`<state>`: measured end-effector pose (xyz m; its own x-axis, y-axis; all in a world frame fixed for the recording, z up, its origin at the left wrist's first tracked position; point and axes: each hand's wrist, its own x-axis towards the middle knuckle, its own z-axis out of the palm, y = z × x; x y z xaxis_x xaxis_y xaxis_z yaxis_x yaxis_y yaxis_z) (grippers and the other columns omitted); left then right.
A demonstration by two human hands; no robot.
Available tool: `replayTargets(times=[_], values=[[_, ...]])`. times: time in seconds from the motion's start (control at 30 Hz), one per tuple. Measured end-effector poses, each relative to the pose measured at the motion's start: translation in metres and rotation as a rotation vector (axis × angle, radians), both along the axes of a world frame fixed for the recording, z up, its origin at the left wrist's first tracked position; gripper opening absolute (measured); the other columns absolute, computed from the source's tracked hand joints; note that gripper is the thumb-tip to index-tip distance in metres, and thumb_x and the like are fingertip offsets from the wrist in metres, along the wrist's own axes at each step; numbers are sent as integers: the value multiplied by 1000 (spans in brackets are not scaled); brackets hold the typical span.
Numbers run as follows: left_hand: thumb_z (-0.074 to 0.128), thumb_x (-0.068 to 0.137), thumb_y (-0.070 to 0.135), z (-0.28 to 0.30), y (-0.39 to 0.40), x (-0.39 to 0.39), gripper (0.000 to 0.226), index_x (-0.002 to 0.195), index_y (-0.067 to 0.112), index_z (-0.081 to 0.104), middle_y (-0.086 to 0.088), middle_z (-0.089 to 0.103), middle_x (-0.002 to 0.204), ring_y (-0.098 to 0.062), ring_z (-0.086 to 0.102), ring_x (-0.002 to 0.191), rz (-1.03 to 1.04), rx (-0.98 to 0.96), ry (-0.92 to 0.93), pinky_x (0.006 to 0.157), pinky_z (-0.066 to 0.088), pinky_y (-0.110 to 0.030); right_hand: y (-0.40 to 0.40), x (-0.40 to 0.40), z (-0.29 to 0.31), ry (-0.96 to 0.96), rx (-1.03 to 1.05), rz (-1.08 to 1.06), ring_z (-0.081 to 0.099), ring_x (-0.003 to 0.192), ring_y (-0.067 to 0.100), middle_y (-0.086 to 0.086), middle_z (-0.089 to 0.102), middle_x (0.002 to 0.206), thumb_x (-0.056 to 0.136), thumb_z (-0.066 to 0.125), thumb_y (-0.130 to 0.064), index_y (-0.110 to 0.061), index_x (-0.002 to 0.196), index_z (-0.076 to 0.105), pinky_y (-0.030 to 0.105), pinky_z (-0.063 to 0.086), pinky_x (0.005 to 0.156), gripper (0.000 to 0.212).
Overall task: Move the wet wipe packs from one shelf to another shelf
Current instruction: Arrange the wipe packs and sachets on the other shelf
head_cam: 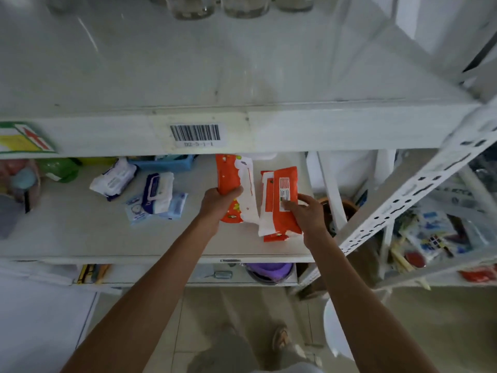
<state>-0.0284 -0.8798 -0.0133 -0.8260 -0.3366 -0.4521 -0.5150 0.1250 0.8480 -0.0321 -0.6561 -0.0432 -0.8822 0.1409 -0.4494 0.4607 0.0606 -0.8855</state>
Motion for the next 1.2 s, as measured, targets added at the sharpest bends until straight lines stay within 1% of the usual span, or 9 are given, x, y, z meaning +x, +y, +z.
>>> replayTargets(times=[0.2, 0.33, 0.43, 0.6, 0.7, 0.83, 0.9, 1.07, 1.2], values=[[75, 86, 49, -11, 38, -7, 51, 127, 21, 62, 0, 72, 119, -18, 70, 97, -134, 40, -16, 78, 57, -30, -1, -3, -9, 98, 218, 70, 69, 94, 18, 2, 72, 118, 90, 77, -34, -18, 137, 62, 33, 60, 79, 52], [75, 82, 57, -21, 57, -17, 62, 131, 23, 58, -1, 70, 129, -22, 72, 106, -180, -8, 8, 93, 60, -42, 4, -3, -9, 45, 169, -36, 69, 97, 18, 1, 68, 114, 100, 64, -37, -17, 138, 57, 22, 50, 64, 44], [69, 85, 61, -15, 70, -26, 68, 137, 21, 51, -1, 64, 133, -26, 68, 113, -201, -144, 40, 94, 58, -41, 8, -6, -8, 91, 150, -18, 69, 94, 10, -4, 70, 106, 104, 52, -43, -15, 131, 61, 27, 58, 73, 40], [39, 87, 80, -21, 88, -28, 79, 140, 22, 41, -8, 58, 134, -30, 66, 113, -232, -366, 6, 92, 59, -49, 5, -12, -6, 205, 287, 63, 73, 96, 16, 0, 73, 111, 95, 68, -41, -20, 120, 67, 37, 64, 82, 32], [30, 97, 71, -16, 92, -35, 67, 139, 20, 40, -6, 61, 131, -28, 68, 110, -264, -244, 41, 90, 61, -44, 2, -12, -7, 195, 296, 33, 72, 96, 16, -1, 73, 110, 94, 71, -41, -20, 118, 65, 39, 64, 84, 32], [30, 103, 60, -10, 95, -43, 55, 133, 18, 48, -3, 65, 127, -23, 69, 107, -218, -112, 78, 90, 59, -38, -3, -15, 4, 225, 322, -38, 62, 82, 0, -7, 66, 103, 93, 73, -39, -16, 121, 60, 17, 50, 65, 38], [30, 104, 59, -14, 96, -41, 54, 132, 19, 52, -1, 66, 126, -22, 69, 108, -202, -84, 73, 94, 57, -39, 0, -18, 8, 245, 352, -74, 58, 78, -3, -10, 62, 97, 91, 75, -36, -18, 118, 61, 15, 45, 63, 36], [24, 105, 57, -30, 103, -29, 58, 139, 20, 53, -13, 59, 125, -28, 66, 106, -238, -593, 101, 90, 56, -41, -4, -8, -5, 207, 356, -27, 64, 82, 6, -4, 64, 102, 91, 76, -31, -24, 112, 56, 20, 52, 66, 30], [24, 103, 59, -41, 101, -30, 60, 146, 25, 49, -18, 48, 137, -35, 53, 123, -199, -691, 39, 102, 52, -49, -10, -8, -6, 230, 379, -19, 67, 91, 16, -4, 64, 105, 91, 76, -34, -27, 109, 50, 21, 52, 66, 32]])
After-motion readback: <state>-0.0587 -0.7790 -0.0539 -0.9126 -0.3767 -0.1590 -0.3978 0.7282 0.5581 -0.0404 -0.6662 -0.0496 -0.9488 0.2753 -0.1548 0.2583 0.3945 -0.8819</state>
